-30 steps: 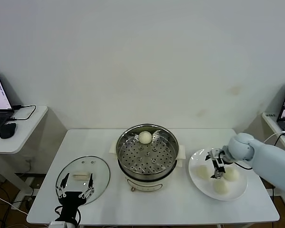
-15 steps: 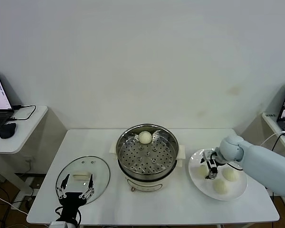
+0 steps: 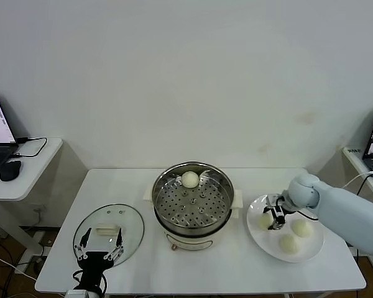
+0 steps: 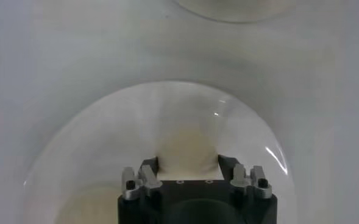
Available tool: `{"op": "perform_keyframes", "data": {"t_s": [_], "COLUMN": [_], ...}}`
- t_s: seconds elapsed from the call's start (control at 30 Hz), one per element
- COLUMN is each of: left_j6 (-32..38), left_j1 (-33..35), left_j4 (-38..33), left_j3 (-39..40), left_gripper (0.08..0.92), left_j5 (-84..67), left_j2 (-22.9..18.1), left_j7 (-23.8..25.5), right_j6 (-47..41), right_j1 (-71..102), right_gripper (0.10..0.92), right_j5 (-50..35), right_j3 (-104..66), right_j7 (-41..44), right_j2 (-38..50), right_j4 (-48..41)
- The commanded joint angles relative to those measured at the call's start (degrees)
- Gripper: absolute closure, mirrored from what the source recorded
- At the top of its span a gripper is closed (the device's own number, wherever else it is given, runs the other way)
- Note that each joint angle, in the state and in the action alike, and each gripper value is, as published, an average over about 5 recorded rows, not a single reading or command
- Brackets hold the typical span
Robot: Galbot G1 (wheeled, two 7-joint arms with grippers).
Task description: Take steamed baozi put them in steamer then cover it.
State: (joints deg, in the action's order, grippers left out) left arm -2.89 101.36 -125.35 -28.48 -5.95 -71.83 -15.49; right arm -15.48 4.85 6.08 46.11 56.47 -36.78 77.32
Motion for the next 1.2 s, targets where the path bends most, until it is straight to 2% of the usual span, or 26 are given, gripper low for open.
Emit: {"op": "perform_keyframes", "data": {"t_s": [0.03, 0.33, 0.53, 0.8, 1.0, 1.2], "left_j6": [-0.02, -0.08, -0.08, -0.06, -0.07, -0.14], "left_j1": [0.04, -0.11, -0.31, -0.08, -0.27, -0.48], "left_j4": [-0.29, -0.89, -1.32, -1.88, -1.77, -1.67], "left_j3": [0.03, 0.15, 0.54, 0.5, 0.05, -0.45], "left_gripper": [0.177, 0.177, 0.177, 0.177, 0.177, 0.177], "left_j5": [0.02, -0.07, -0.15, -0.51, -1.01, -1.08], "left_j2": [0.2, 0.88, 1.15, 1.57, 1.56, 1.0], "left_j7": [-0.02, 0.01, 0.04, 0.04, 0.02, 0.01], "right_j6": [-0.16, -2.62, -5.02, -10.51, -15.4, -17.53], "right_j1": [-1.24, -17.58, -36.13, -52.31, -49.54, -42.56], "right_gripper": [0.418, 0.414, 0.413, 0.403, 0.398, 0.397], "right_j5": [-0.9, -10.84, -19.5, -33.37, -40.78, -42.64], "right_j3": [-0.31, 5.28, 15.14, 24.73, 25.2, 24.74], "right_j7": [1.15, 3.48, 2.8, -1.63, -6.22, -8.08], "right_j2": [1.87, 9.36, 9.22, -1.95, -13.83, -22.65], "right_j4": [1.49, 9.06, 13.12, 15.99, 14.36, 8.22]}}
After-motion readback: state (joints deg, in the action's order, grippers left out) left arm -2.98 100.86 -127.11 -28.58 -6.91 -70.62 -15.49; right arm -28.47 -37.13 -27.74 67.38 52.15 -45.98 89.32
